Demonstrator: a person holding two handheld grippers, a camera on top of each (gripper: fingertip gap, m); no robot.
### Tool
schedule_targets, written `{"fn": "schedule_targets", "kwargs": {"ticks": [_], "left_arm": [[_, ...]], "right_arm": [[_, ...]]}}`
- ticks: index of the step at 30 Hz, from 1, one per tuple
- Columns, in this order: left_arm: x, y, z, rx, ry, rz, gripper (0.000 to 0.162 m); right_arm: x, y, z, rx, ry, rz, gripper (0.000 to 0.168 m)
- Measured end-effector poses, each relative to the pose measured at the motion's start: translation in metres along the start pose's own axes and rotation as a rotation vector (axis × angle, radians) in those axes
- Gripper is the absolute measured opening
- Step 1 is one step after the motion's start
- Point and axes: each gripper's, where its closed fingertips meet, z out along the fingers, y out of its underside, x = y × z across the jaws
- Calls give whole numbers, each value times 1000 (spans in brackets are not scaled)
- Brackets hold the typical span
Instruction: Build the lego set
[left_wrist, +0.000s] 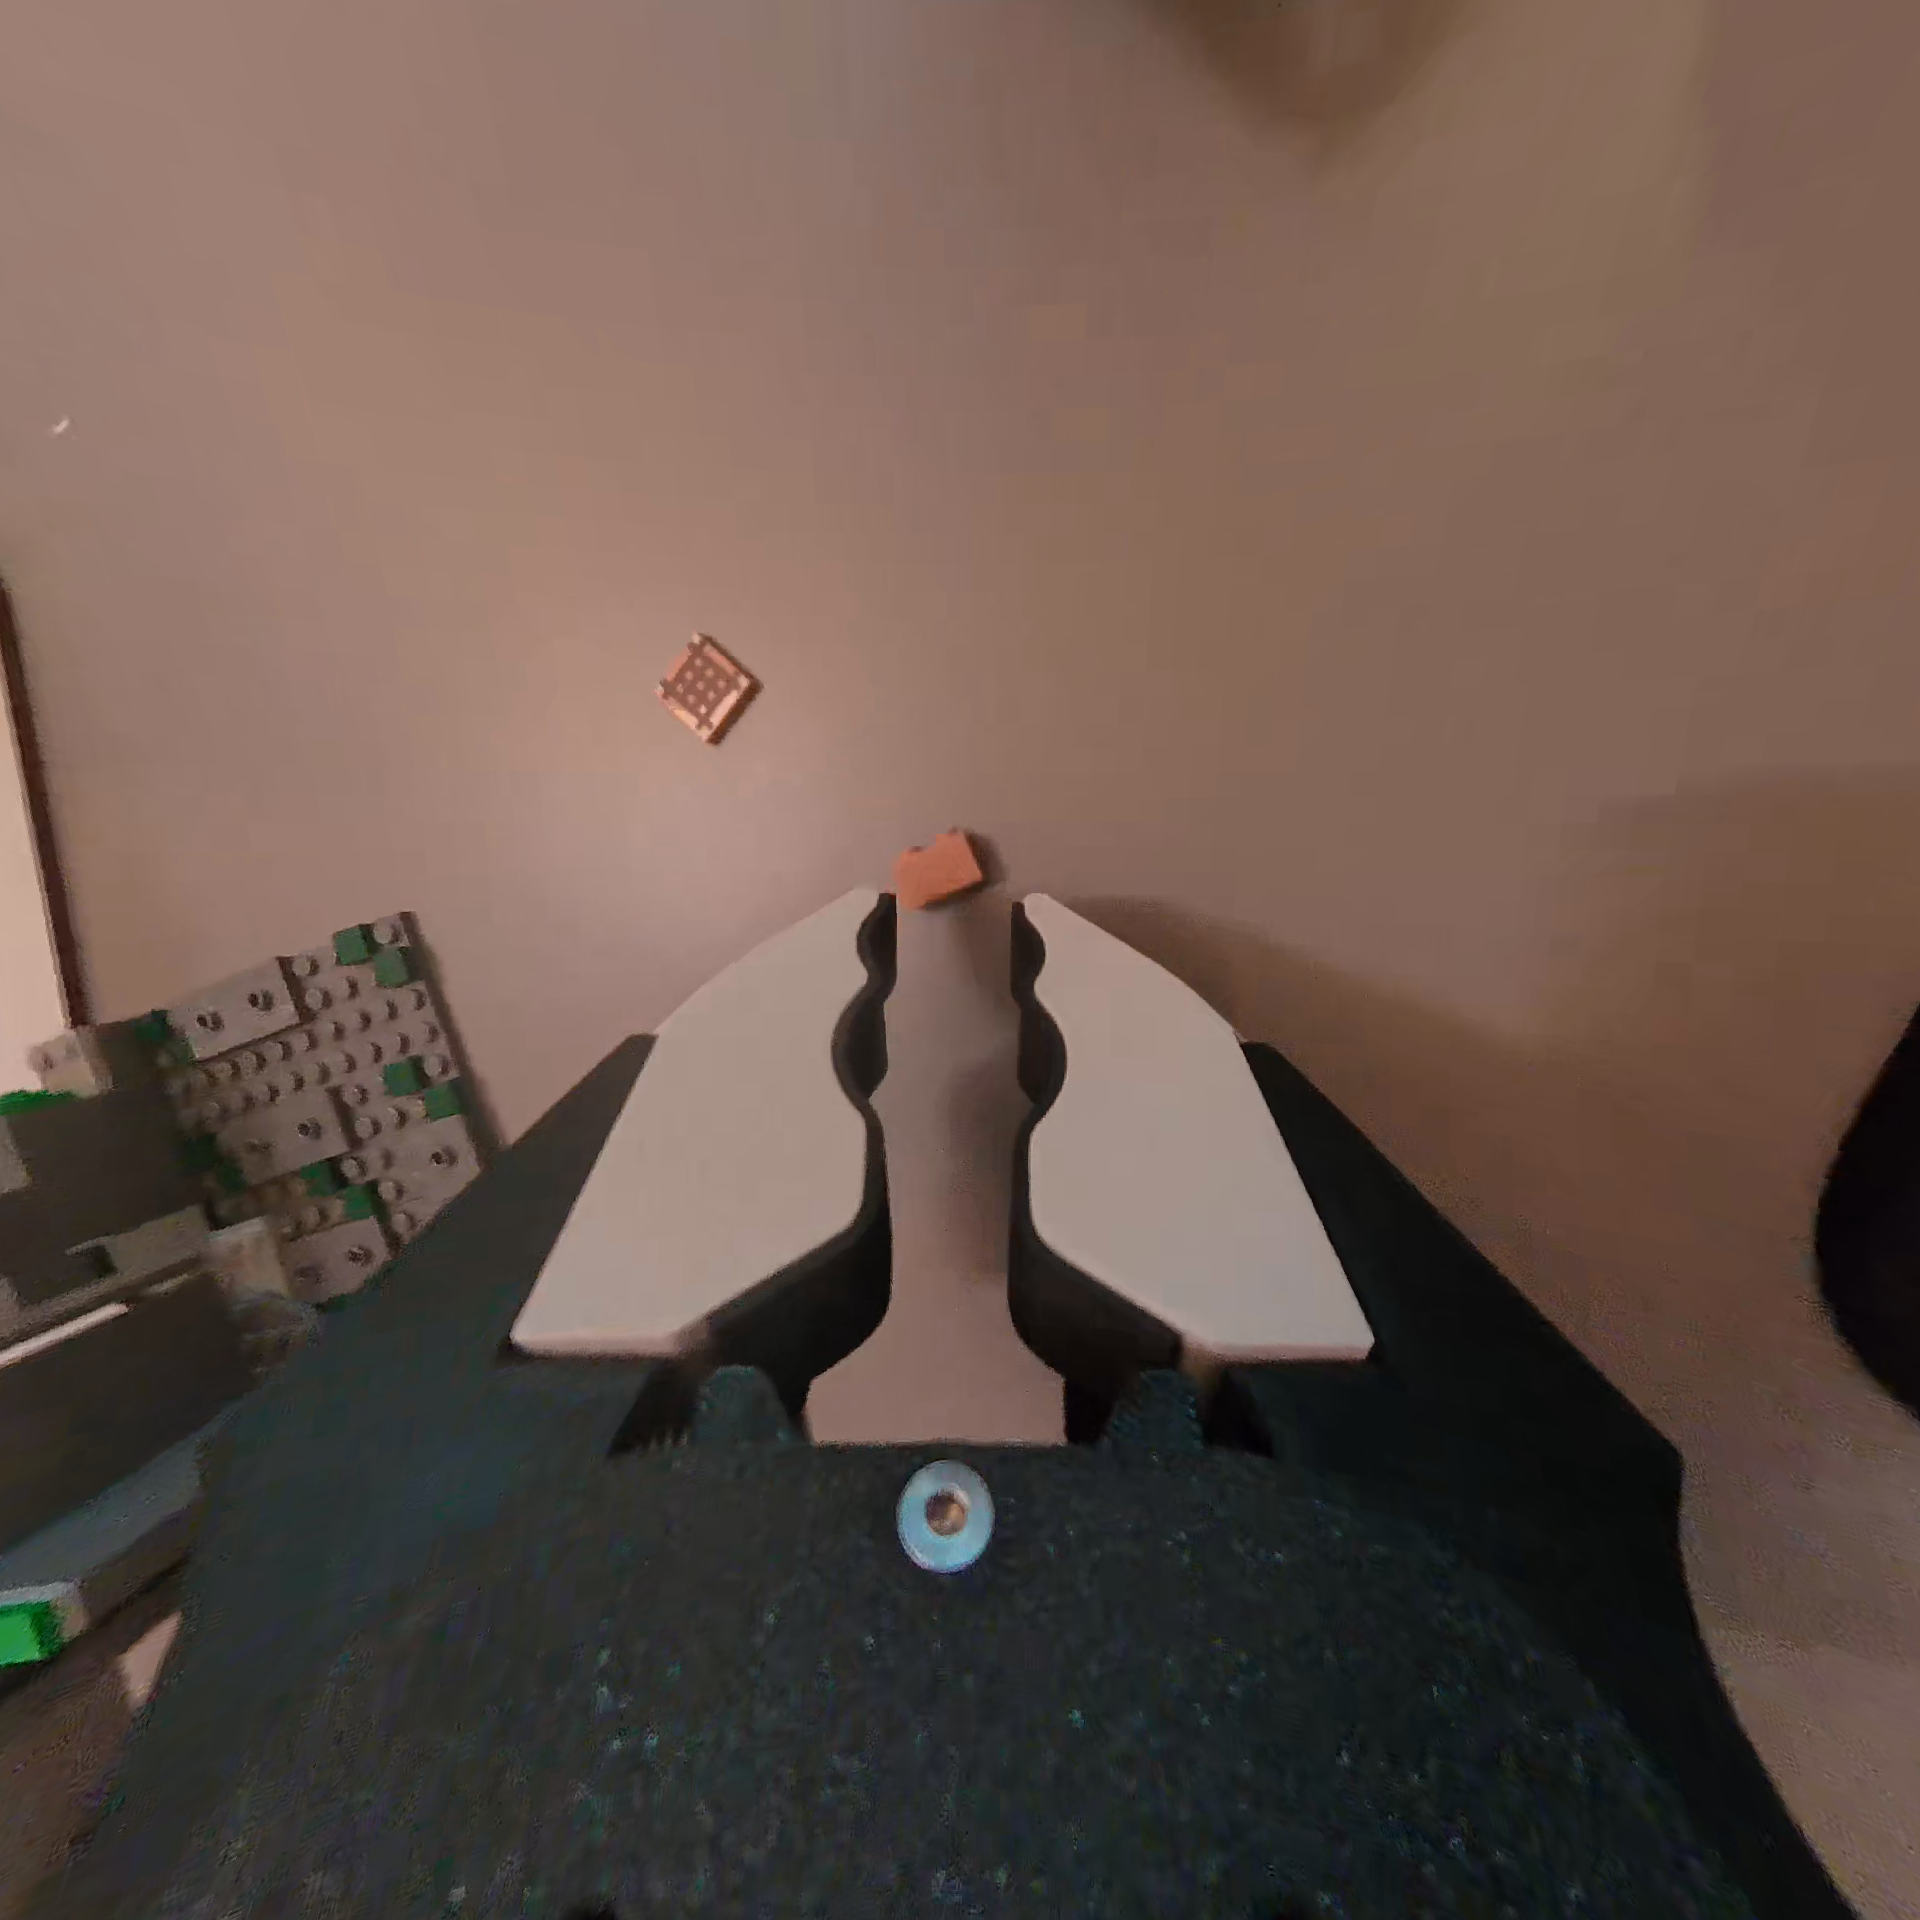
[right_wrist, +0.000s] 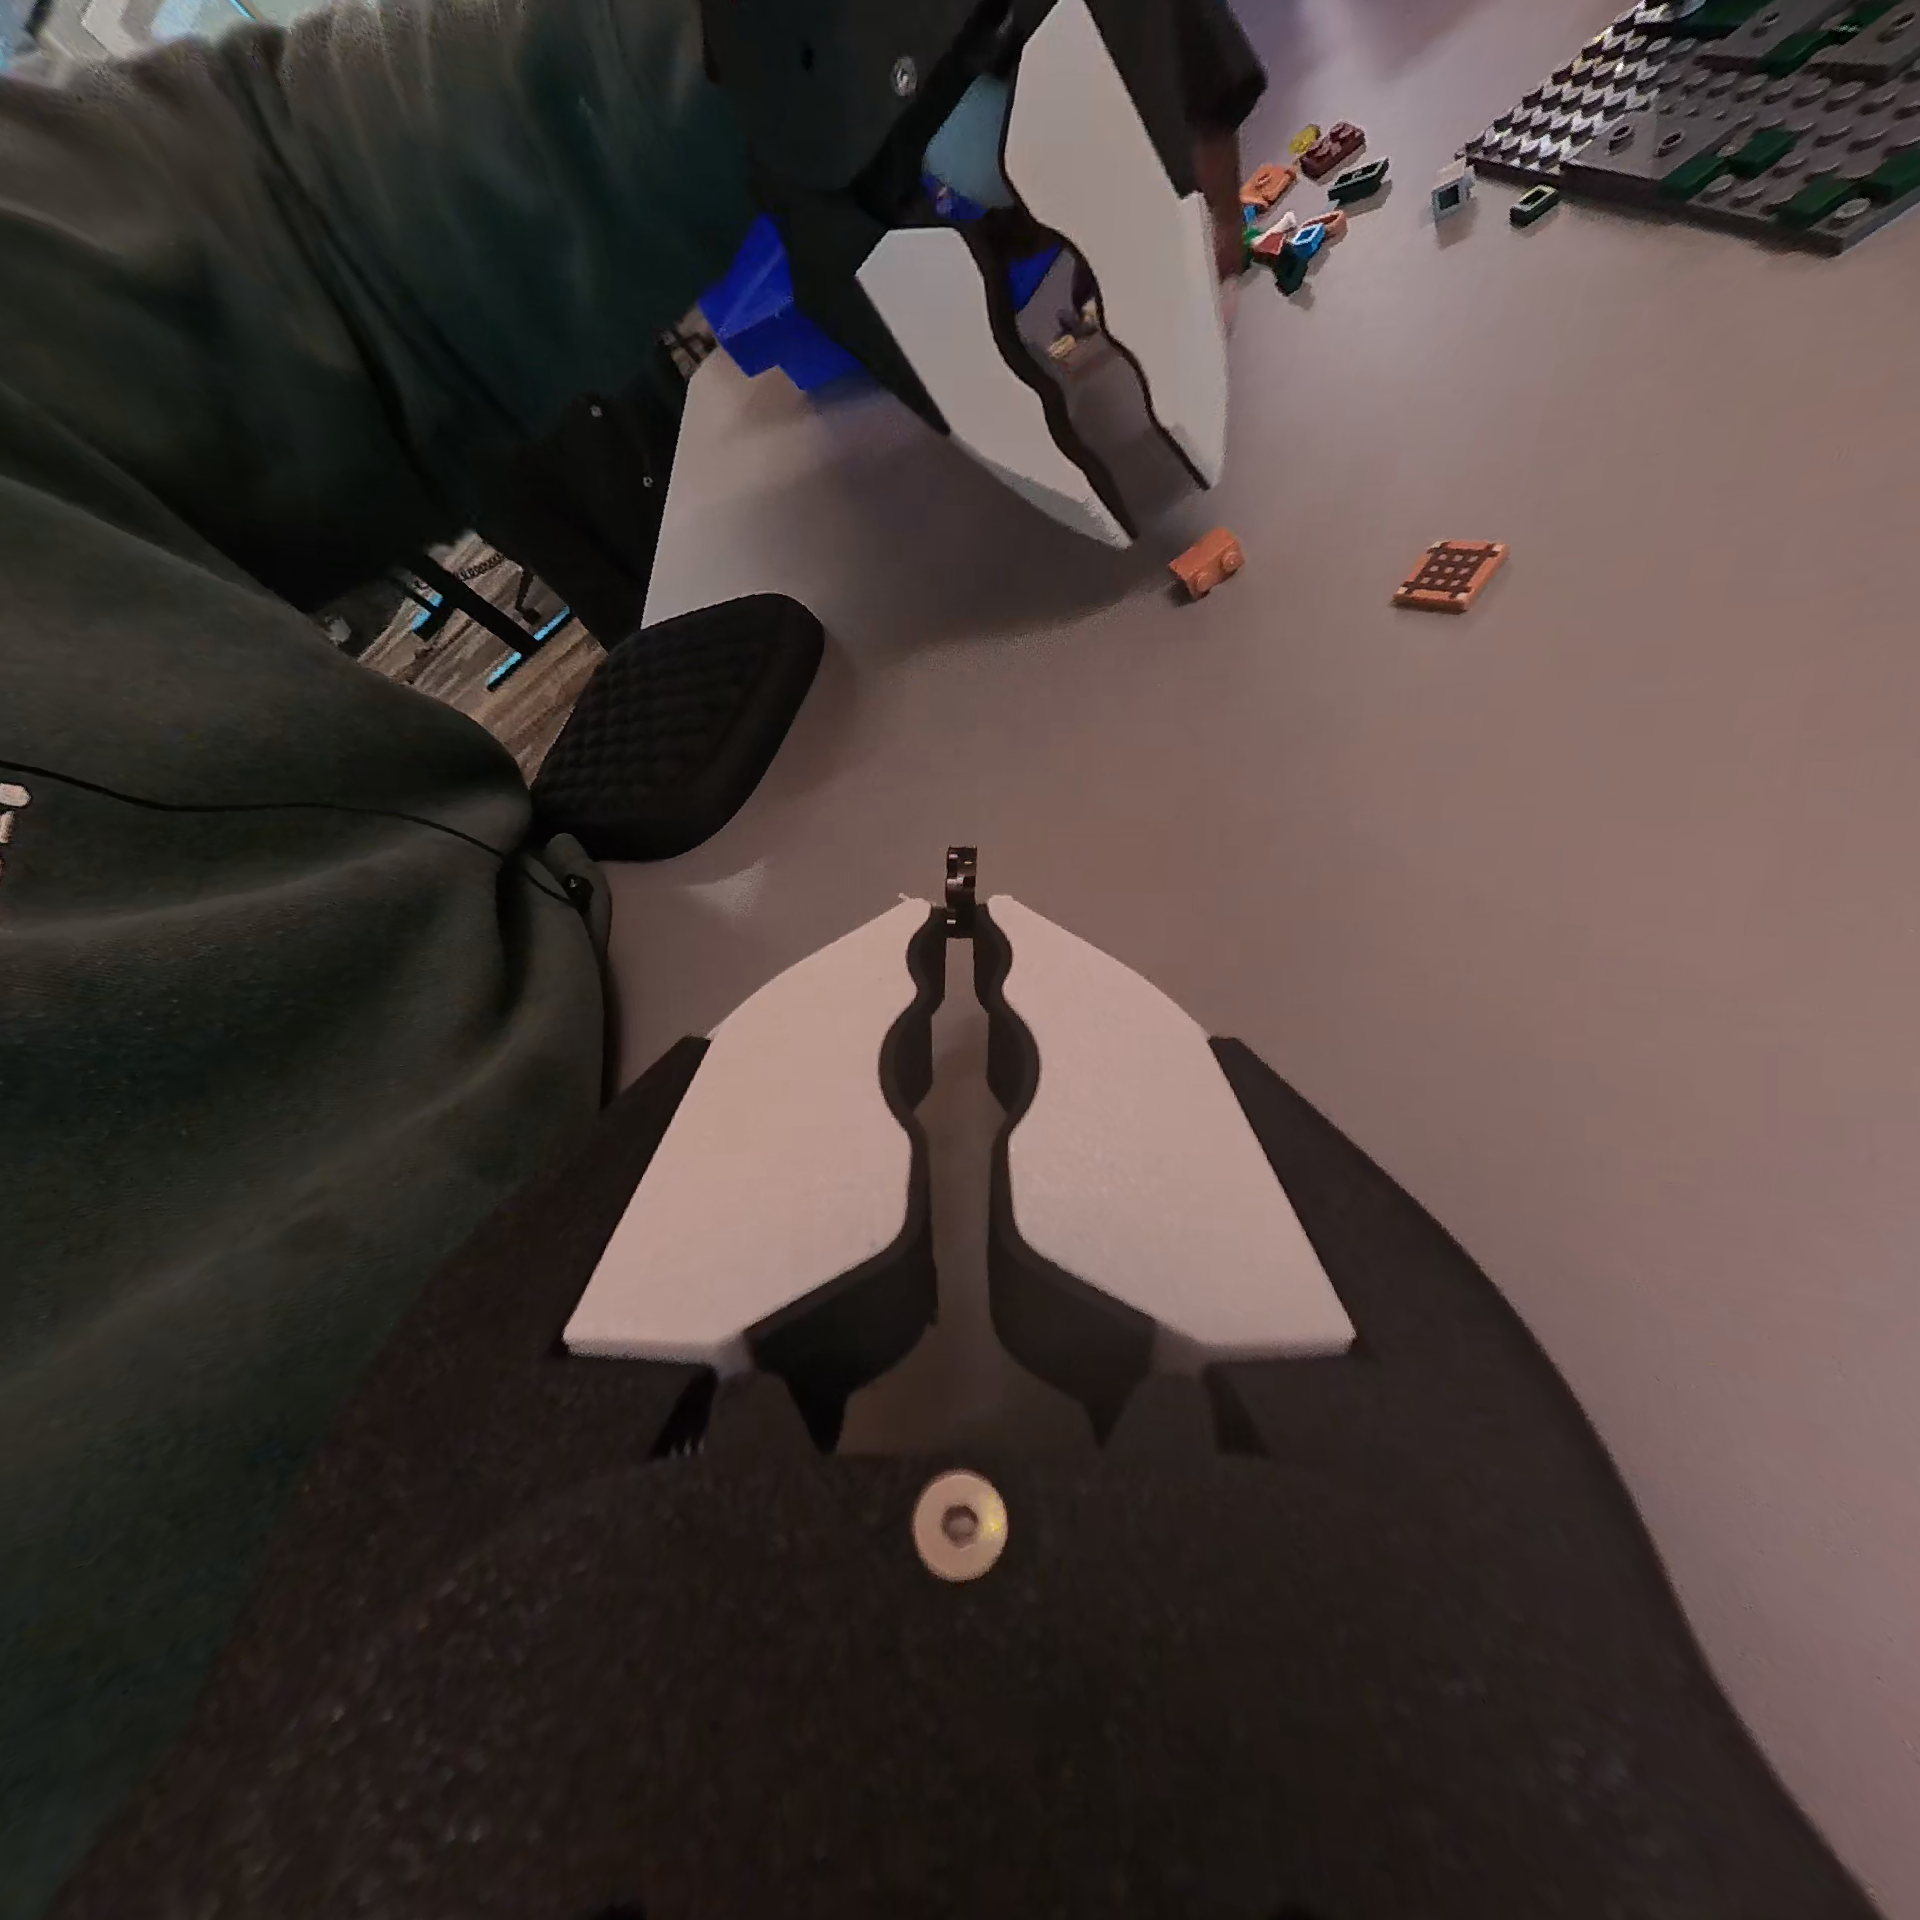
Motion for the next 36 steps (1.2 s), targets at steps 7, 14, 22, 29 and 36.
{"fn": "schedule_targets", "kwargs": {"ticks": [7,14,22,29,36], "left_arm": [[-10,-5,1,-15,63,314,19],[-7,-1,8,-79,170,493,18],[-1,-6,18,-116,191,412,10],[1,-13,21,-179,6,46,10],[31,-35,22,-137,-73,-417,9]], "right_arm": [[-3,4,3,-22,-2,-16,4],[-1,6,6,-37,-4,-17,5],[-3,5,6,-32,-13,-14,4],[-7,5,7,-30,-23,-15,4],[-12,8,12,-49,-25,-18,4]]}}
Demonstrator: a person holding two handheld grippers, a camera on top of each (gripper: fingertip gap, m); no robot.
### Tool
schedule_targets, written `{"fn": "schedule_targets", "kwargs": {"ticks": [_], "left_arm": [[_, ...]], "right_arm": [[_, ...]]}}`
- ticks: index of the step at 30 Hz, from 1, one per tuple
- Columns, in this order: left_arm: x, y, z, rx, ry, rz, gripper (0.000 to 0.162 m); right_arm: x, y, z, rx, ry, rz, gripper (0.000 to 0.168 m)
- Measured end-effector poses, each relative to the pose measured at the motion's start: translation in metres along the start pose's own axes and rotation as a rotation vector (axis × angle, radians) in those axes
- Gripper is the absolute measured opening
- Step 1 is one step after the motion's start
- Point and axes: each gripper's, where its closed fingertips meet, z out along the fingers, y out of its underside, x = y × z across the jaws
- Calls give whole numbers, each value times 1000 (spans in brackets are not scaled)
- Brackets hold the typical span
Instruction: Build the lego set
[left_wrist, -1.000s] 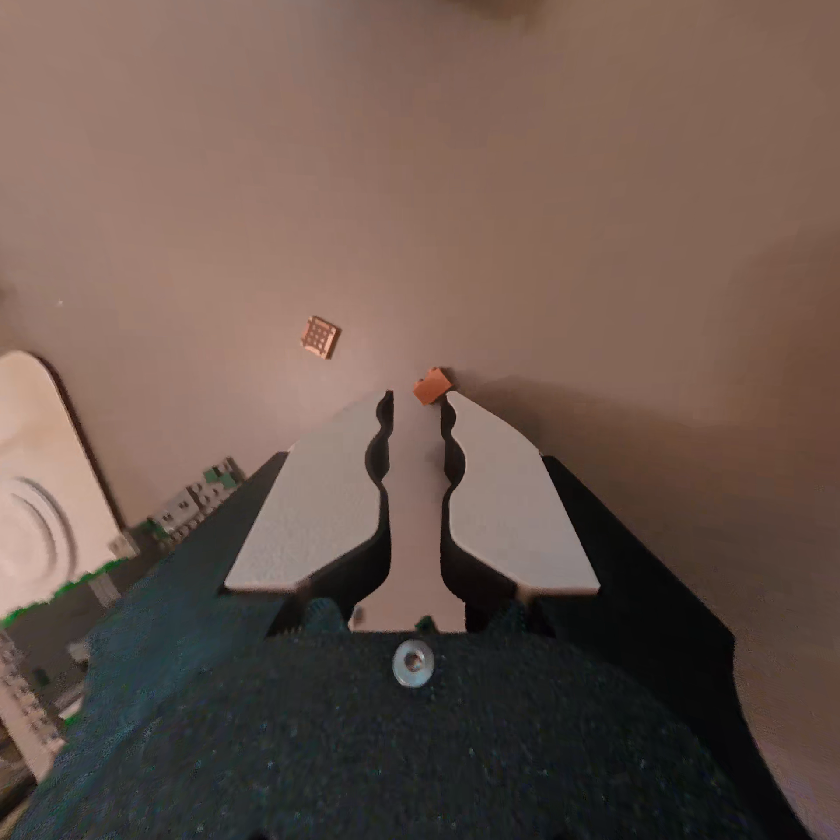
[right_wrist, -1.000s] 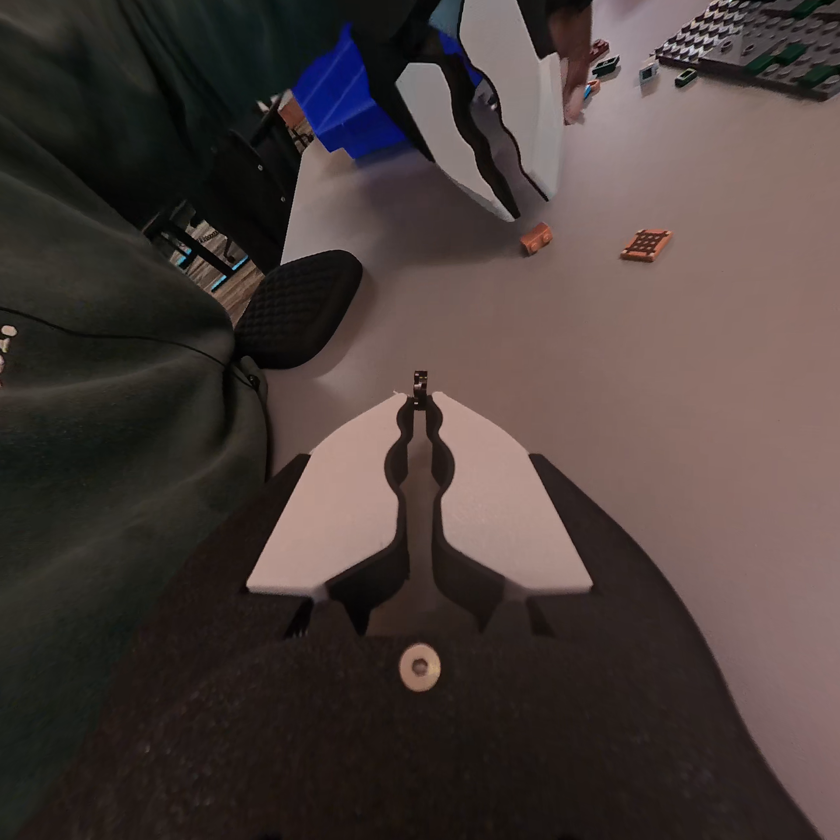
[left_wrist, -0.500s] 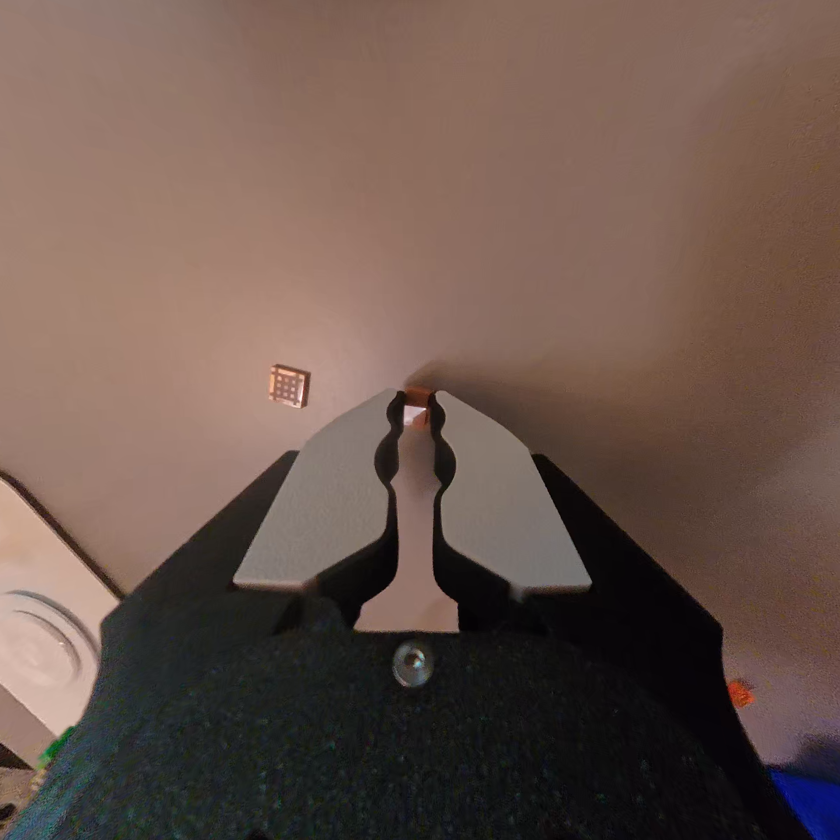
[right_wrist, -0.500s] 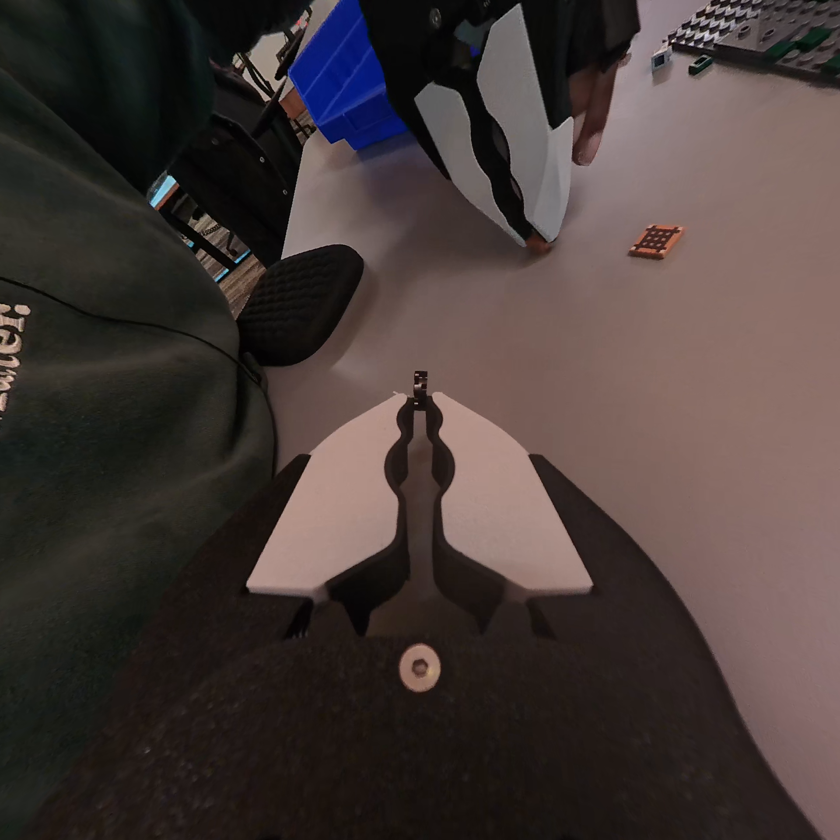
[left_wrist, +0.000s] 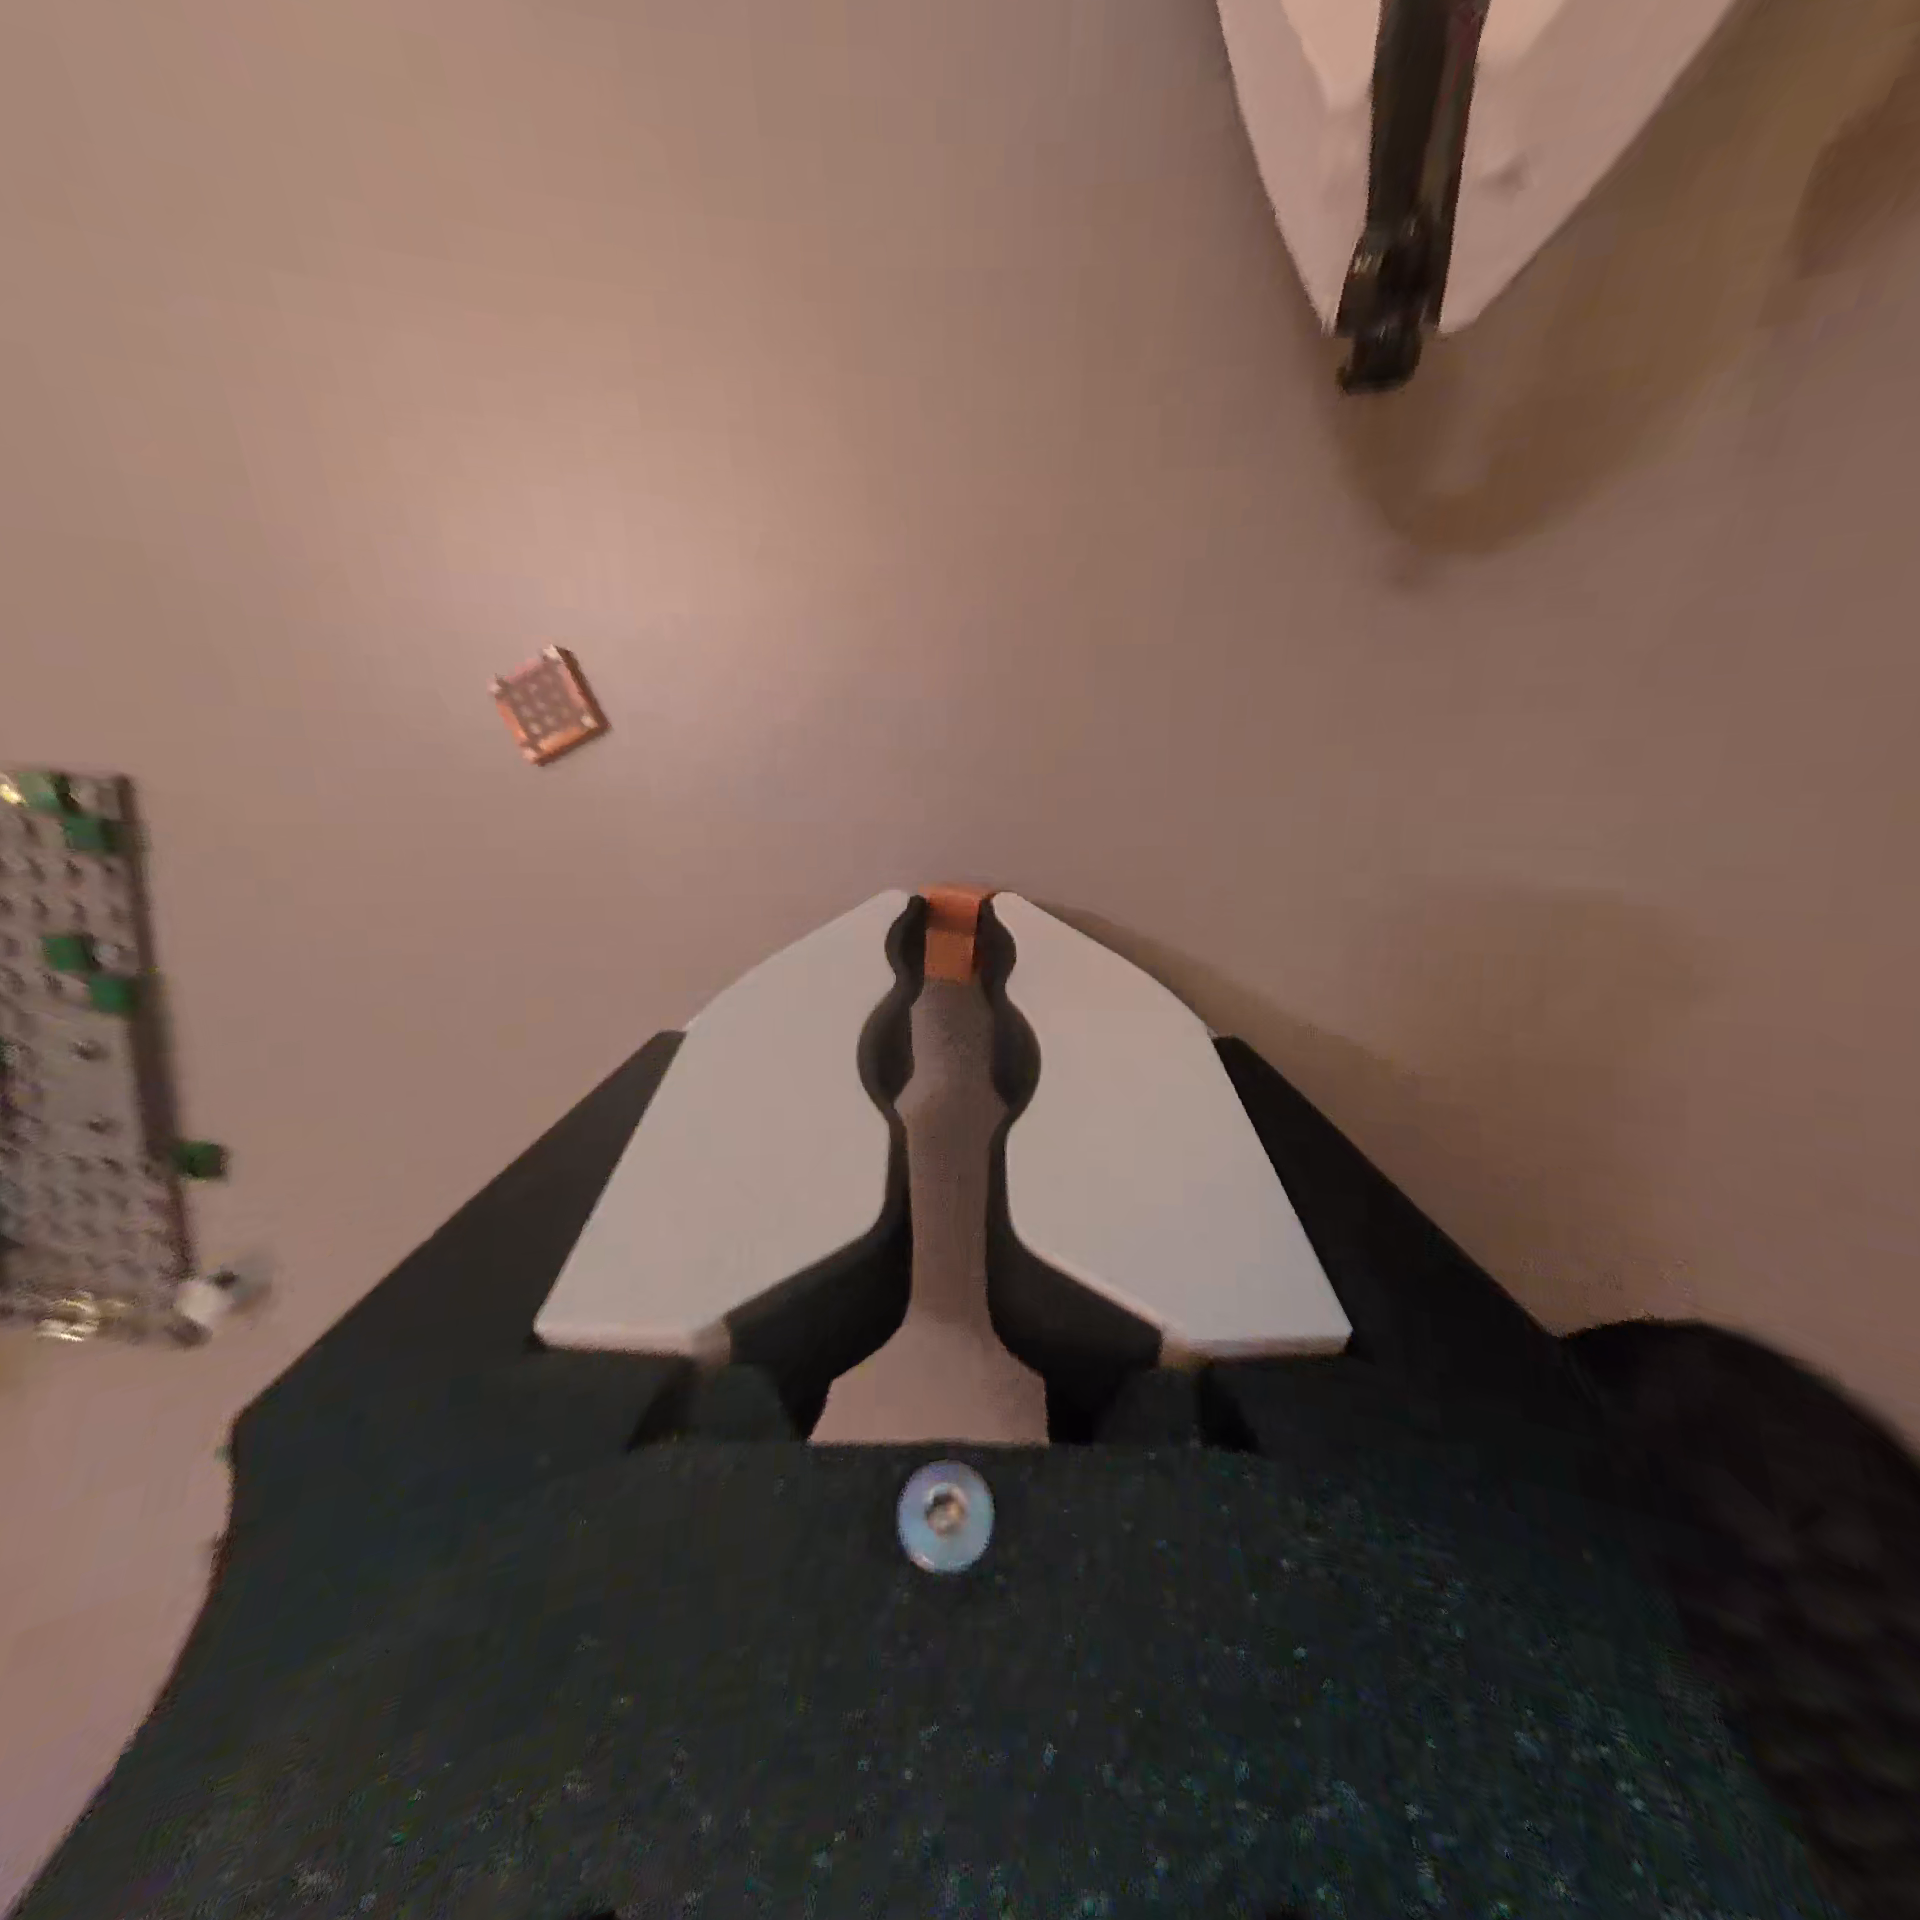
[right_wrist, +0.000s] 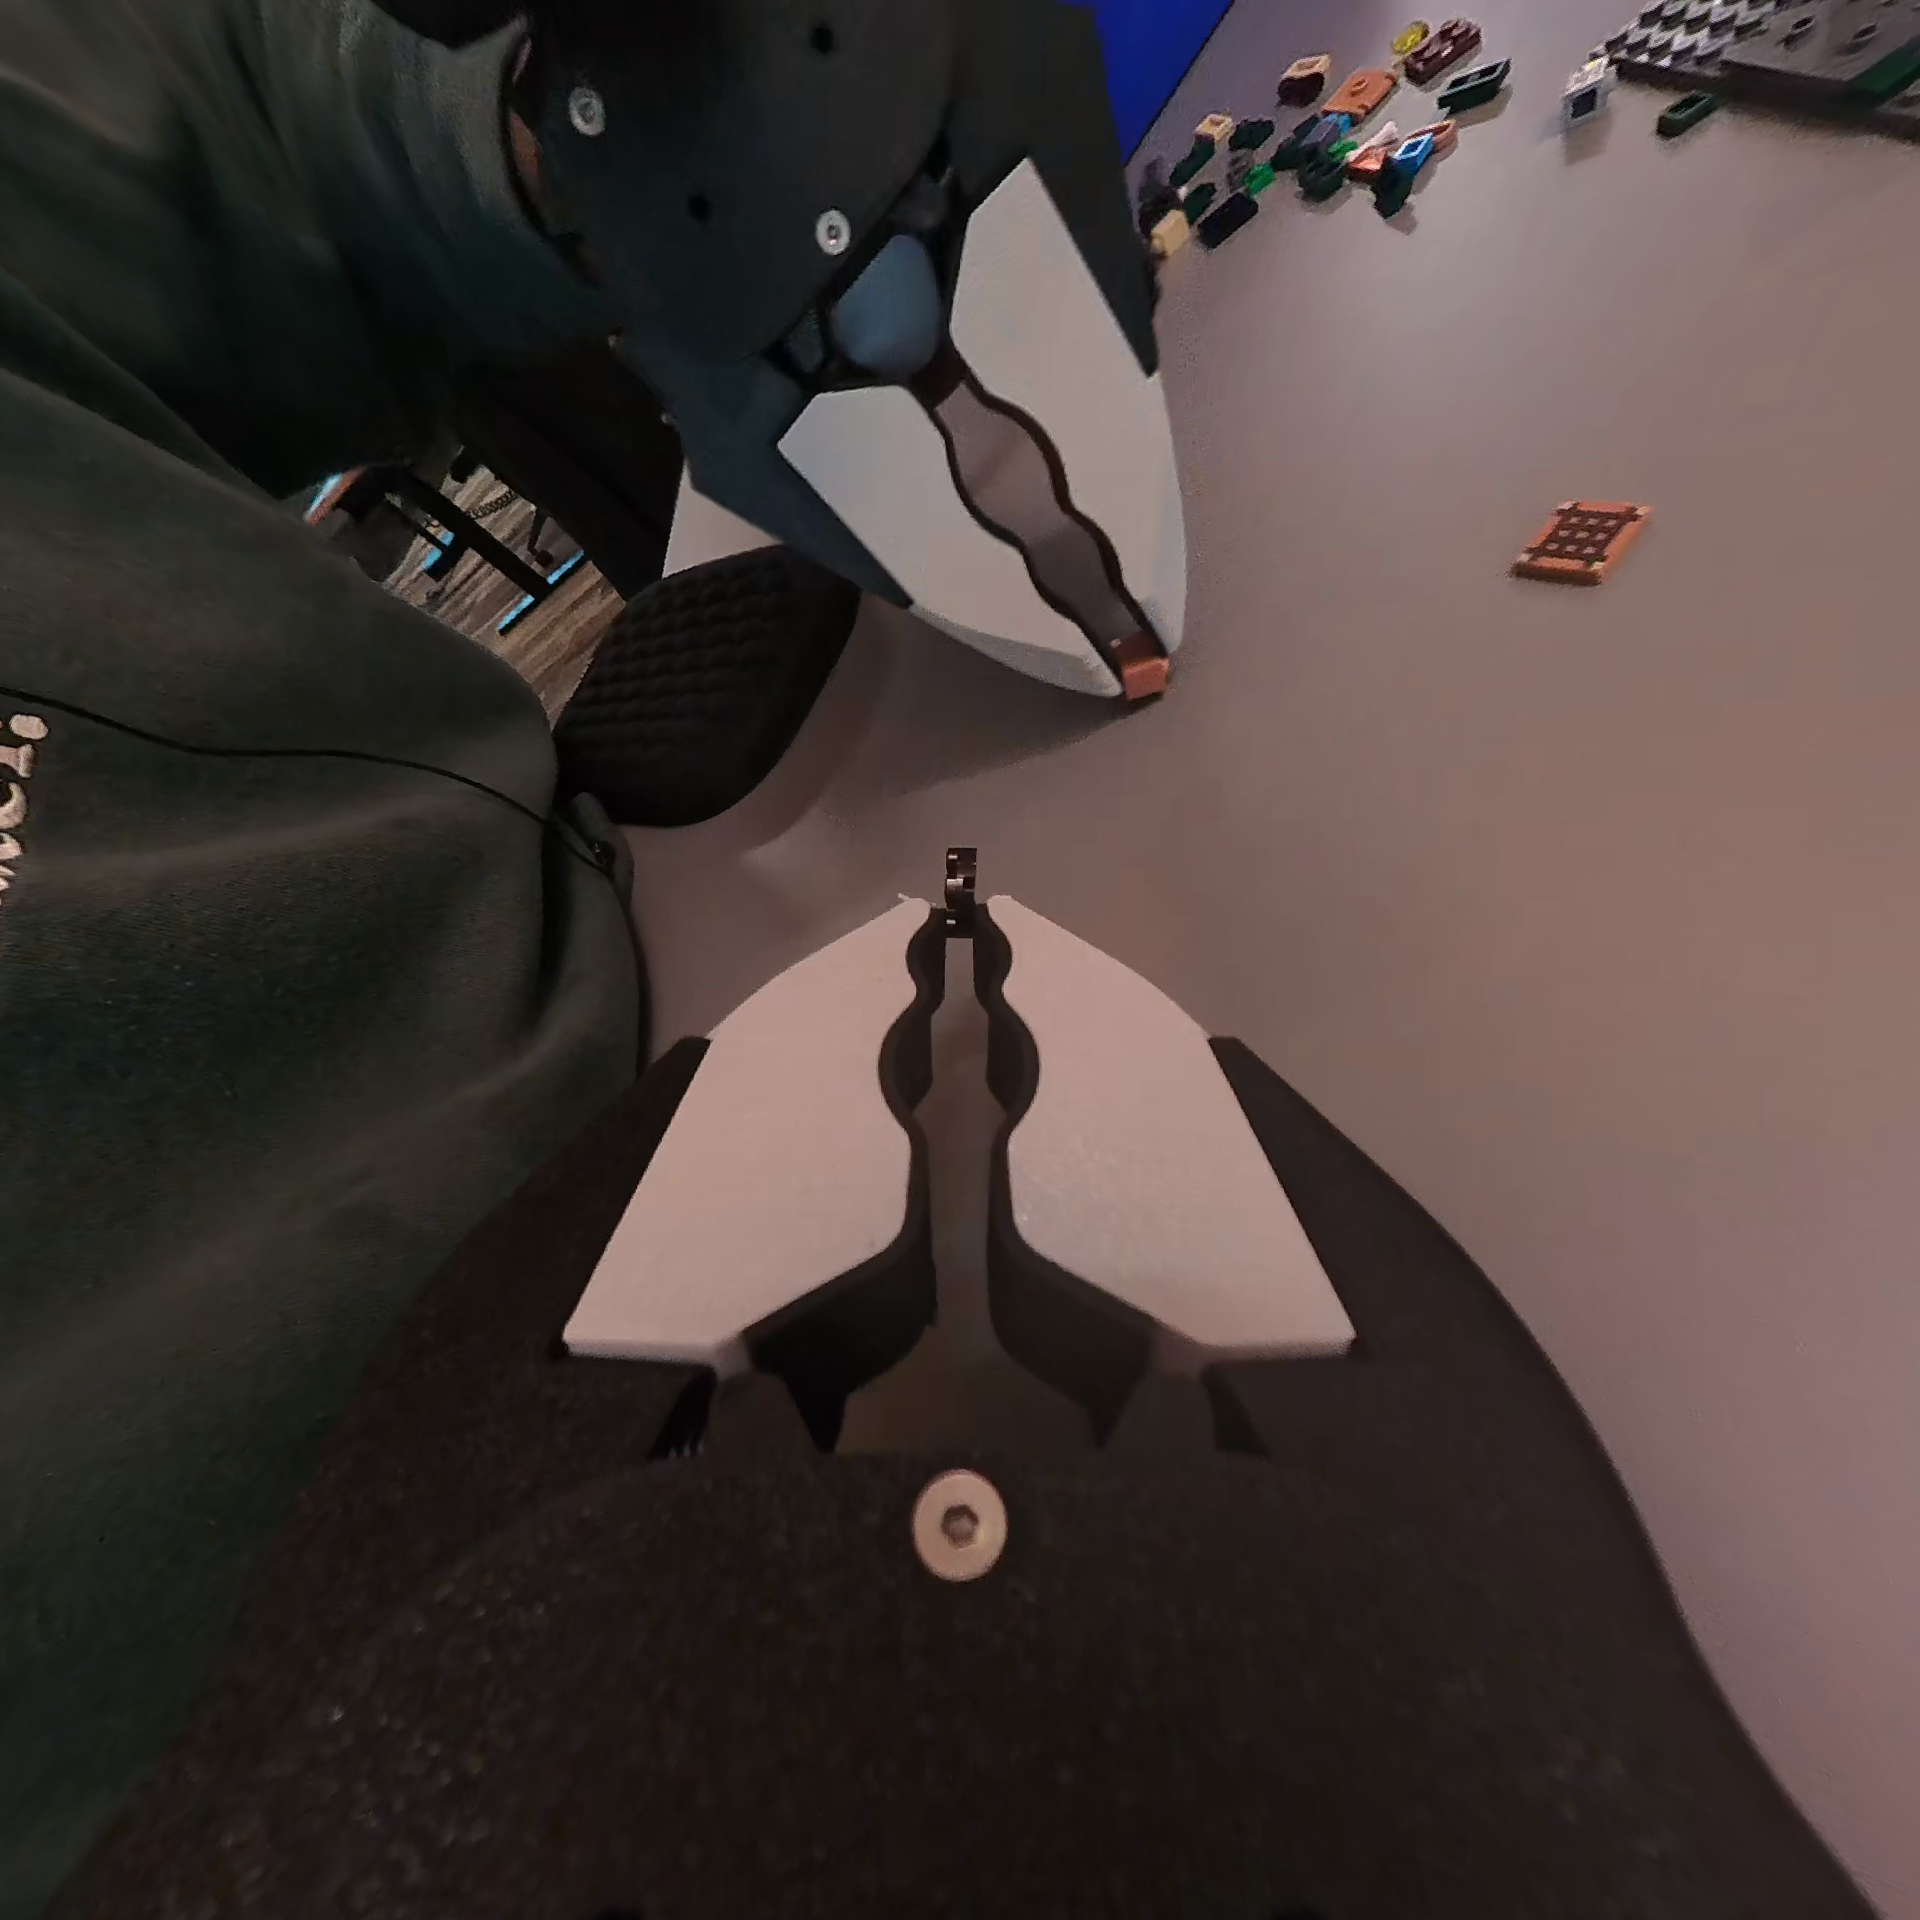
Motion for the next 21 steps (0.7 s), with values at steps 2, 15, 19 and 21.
{"fn": "schedule_targets", "kwargs": {"ticks": [2,15,19,21], "left_arm": [[10,-3,-1,38,3,-82,9],[50,-3,-23,244,70,347,24],[41,8,-13,256,134,448,23],[34,7,-10,298,162,436,20]], "right_arm": [[-2,1,1,-6,-2,-3,4],[-5,4,8,-31,-10,-19,5],[-5,3,9,-31,-8,-20,4],[-5,2,8,-27,-6,-22,4]]}}
